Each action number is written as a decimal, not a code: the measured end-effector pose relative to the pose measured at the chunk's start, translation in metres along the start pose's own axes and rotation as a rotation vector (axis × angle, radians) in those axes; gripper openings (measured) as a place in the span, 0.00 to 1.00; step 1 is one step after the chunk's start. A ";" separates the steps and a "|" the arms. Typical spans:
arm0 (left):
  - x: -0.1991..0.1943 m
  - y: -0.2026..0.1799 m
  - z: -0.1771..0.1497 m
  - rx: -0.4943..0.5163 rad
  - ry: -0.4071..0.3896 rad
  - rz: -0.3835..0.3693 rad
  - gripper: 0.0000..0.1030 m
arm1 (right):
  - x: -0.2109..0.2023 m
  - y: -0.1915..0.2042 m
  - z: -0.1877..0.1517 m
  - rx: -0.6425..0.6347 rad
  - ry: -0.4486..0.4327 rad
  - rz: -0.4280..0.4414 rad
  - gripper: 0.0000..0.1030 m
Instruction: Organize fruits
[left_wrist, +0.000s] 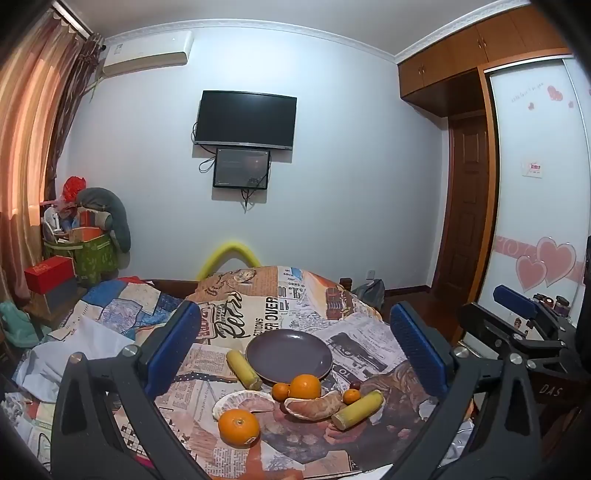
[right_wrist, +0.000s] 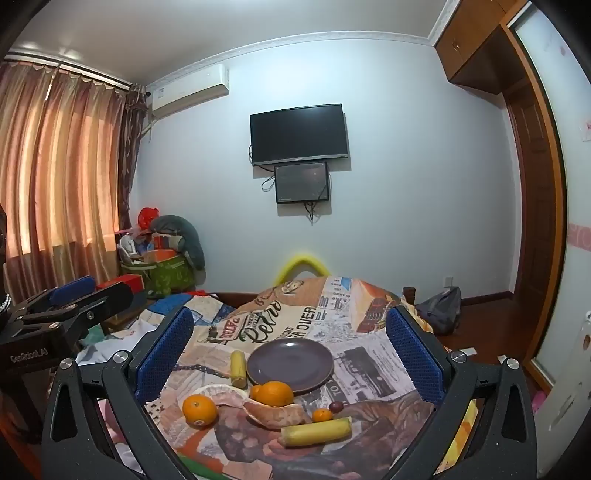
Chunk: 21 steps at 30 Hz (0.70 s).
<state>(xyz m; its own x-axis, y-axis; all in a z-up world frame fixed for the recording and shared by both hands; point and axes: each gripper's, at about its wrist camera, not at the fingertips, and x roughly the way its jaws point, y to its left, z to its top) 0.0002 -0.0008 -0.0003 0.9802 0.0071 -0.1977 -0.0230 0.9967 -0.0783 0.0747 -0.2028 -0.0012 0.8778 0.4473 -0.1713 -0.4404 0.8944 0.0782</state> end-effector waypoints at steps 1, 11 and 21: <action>0.000 -0.001 0.000 0.005 0.002 0.000 1.00 | 0.000 0.000 0.000 0.001 -0.002 0.001 1.00; -0.002 -0.006 -0.001 0.007 -0.003 0.004 1.00 | 0.001 -0.001 0.000 0.011 0.007 0.005 1.00; 0.000 0.001 0.000 0.001 -0.001 -0.003 1.00 | 0.000 0.000 0.000 0.014 0.003 0.007 1.00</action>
<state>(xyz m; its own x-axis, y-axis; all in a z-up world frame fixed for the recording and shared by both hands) 0.0001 0.0001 -0.0004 0.9804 0.0044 -0.1968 -0.0202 0.9967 -0.0781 0.0743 -0.2028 -0.0011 0.8739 0.4539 -0.1739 -0.4442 0.8910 0.0936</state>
